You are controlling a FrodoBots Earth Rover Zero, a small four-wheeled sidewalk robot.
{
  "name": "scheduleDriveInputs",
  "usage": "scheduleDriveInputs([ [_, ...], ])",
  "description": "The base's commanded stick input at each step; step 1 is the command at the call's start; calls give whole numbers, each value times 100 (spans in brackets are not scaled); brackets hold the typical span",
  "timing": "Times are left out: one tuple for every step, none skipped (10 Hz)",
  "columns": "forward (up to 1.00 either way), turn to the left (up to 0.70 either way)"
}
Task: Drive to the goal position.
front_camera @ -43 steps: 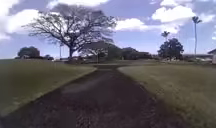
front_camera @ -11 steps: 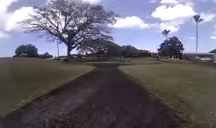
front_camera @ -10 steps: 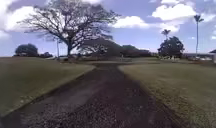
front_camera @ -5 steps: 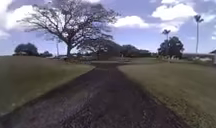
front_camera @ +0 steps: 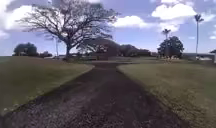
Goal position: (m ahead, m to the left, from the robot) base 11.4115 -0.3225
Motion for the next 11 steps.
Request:
scheduleDriveInputs([
  [50, 0],
  [50, 0],
  [50, 0],
  [50, 0],
  [50, 0],
  [50, 0],
  [50, 0],
  [50, 0],
  [50, 0],
  [50, 0],
  [50, 0],
])
